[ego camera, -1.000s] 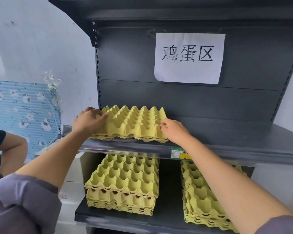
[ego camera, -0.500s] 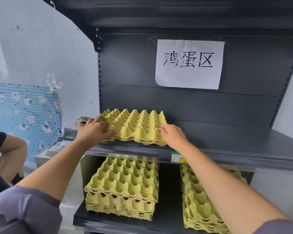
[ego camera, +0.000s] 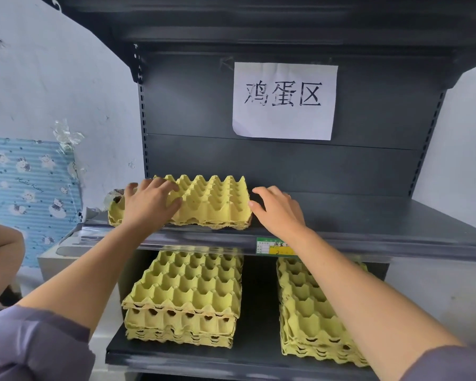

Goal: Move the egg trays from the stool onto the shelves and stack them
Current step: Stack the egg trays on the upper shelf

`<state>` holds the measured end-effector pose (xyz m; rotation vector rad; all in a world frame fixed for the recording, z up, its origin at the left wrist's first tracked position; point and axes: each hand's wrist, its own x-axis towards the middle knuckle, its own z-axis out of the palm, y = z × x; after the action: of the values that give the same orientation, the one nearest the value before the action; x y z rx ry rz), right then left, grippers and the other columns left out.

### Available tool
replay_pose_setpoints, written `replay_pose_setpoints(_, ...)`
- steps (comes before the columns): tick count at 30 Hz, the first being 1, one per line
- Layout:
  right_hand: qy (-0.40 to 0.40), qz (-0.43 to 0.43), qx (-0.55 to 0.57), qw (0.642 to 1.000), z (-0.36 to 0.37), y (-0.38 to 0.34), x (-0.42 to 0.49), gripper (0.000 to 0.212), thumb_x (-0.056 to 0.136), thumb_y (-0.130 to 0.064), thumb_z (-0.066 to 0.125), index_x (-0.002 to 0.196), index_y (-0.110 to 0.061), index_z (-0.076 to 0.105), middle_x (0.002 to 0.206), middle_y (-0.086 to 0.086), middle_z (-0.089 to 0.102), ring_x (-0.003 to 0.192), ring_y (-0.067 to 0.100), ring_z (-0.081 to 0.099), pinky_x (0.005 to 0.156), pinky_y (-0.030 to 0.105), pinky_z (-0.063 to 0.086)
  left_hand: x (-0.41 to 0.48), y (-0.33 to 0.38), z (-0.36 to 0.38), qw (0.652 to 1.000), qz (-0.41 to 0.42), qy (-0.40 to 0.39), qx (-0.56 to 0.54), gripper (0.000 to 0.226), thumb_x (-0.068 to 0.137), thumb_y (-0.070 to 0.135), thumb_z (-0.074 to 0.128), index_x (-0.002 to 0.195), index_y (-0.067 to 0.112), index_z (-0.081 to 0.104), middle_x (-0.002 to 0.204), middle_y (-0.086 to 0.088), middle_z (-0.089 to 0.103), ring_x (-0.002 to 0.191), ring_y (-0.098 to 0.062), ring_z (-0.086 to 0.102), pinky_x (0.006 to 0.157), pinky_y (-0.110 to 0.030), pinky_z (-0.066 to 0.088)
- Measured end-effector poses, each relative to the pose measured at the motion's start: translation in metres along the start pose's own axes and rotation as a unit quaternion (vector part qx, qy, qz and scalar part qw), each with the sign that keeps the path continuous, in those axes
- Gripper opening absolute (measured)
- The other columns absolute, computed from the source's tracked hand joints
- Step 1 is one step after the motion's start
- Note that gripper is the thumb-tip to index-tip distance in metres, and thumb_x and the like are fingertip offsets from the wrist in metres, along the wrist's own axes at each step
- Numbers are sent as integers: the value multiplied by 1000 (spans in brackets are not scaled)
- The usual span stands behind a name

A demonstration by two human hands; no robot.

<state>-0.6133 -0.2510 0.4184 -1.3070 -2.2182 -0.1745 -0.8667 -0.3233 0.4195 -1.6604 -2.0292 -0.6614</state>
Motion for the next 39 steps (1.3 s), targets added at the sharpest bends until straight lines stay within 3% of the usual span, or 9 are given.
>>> replay_pose_setpoints(6, 42, -19, -69, 997, -41, 55, -33, 39, 98, -40, 39, 133, -26, 49, 134, 0, 53, 121, 22, 50, 97, 40, 41, 0, 85, -9, 993, 111, 31, 13, 28, 92, 36, 48, 114, 23, 60, 117, 1, 62, 114, -25, 51, 99, -42, 30)
replay_pose_setpoints(13, 64, 10, -124, 990, -108, 176, -115, 35, 98, -35, 42, 129, -24, 54, 130, -1, 55, 117, 24, 50, 93, 38, 37, -33, 241, -11, 974, 214, 66, -23, 13, 78, 23, 55, 78, 15, 65, 74, -2, 68, 75, -32, 63, 71, -38, 45)
replay_pose_setpoints(17, 51, 45, -152, 986, -149, 262, -173, 33, 98, -33, 43, 127, -23, 56, 129, 0, 56, 117, 26, 50, 93, 38, 36, -60, 350, 1, 960, 266, 62, -70, 16, 86, 25, 48, 83, 16, 61, 79, -2, 68, 79, -30, 63, 70, -36, 43)
replay_pose_setpoints(25, -8, 158, -200, 967, -199, 424, -282, 31, 95, -30, 45, 120, -20, 60, 122, 5, 58, 114, 28, 51, 90, 37, 39, -102, 548, 36, 924, 353, -40, -145, 26, 94, 32, 42, 114, 22, 55, 110, 0, 65, 104, -26, 60, 77, -33, 44)
replay_pose_setpoints(30, -36, 214, -215, 952, -207, 509, -324, 33, 96, -31, 43, 124, -22, 58, 123, 2, 57, 115, 26, 50, 93, 37, 39, -104, 652, 73, 884, 438, -31, -159, 30, 96, 32, 40, 119, 19, 54, 109, -2, 65, 97, -25, 61, 75, -31, 45)
replay_pose_setpoints(39, -96, 303, -248, 915, -221, 655, -368, 33, 97, -29, 41, 126, -21, 56, 121, 4, 58, 113, 28, 54, 93, 38, 42, -102, 832, 154, 834, 507, -127, -179, 32, 97, 35, 36, 124, 24, 50, 116, 4, 62, 106, -21, 58, 82, -30, 44)
